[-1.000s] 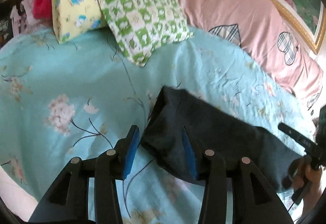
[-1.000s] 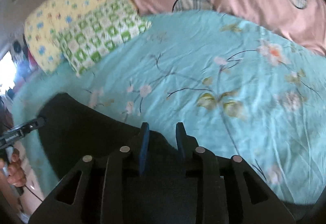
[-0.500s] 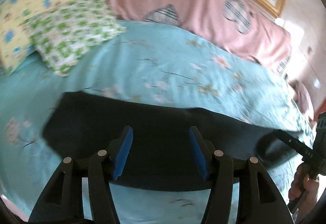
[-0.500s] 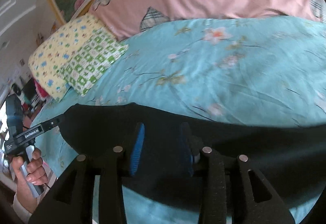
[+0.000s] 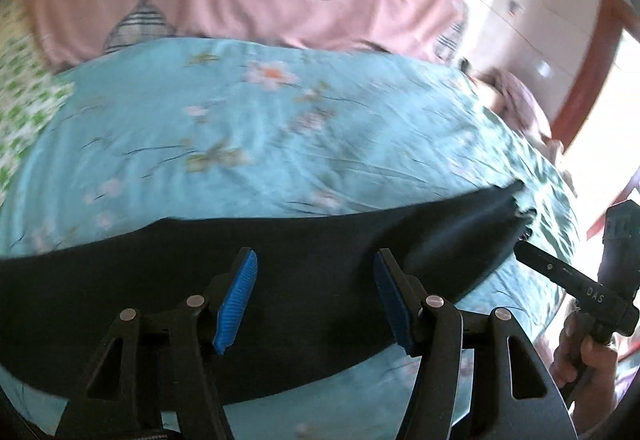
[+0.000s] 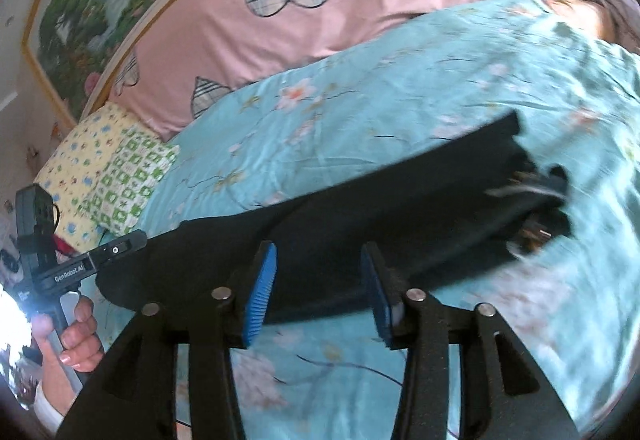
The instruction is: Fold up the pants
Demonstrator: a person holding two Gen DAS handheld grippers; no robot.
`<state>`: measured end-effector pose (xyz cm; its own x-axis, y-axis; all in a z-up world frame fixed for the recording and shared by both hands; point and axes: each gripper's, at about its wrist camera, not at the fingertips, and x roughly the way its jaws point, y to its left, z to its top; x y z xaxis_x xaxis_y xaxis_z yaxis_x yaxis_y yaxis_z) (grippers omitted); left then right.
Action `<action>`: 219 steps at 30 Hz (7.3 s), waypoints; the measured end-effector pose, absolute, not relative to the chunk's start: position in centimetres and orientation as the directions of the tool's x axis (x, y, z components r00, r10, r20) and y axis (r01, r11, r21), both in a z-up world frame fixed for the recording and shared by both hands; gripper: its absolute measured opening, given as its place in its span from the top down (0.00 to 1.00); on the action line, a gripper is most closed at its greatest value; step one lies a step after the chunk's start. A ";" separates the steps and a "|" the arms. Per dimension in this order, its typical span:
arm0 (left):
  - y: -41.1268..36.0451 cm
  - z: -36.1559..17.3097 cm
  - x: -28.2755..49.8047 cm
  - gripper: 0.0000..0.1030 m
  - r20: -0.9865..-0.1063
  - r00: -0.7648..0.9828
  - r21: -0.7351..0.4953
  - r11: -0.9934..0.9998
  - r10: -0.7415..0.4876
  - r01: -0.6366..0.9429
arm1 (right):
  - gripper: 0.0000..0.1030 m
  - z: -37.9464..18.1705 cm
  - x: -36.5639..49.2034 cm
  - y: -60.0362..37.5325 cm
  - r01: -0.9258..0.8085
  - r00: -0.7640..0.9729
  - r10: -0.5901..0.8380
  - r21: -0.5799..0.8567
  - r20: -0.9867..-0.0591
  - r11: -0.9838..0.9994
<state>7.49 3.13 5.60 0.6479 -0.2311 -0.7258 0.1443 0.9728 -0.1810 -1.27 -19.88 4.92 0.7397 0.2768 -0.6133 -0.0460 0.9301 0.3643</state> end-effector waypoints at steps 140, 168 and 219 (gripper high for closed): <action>13.0 -0.9 9.4 0.89 -0.697 0.553 -0.519 0.853 -0.456 0.050 | 0.52 0.1 3.7 -5.0 -0.433 0.462 0.666 0.506 -0.586 0.746; 22.5 0.6 -2.5 0.51 -0.719 0.687 -0.458 0.816 -0.107 -0.353 | 0.42 2.7 6.4 2.3 -0.555 0.394 0.712 0.467 -0.581 0.688; 35.1 -3.5 -5.8 0.35 -0.781 0.616 -0.464 0.564 0.103 -0.683 | 0.42 -3.9 18.2 29.6 -0.861 -0.003 0.527 0.271 -0.850 0.431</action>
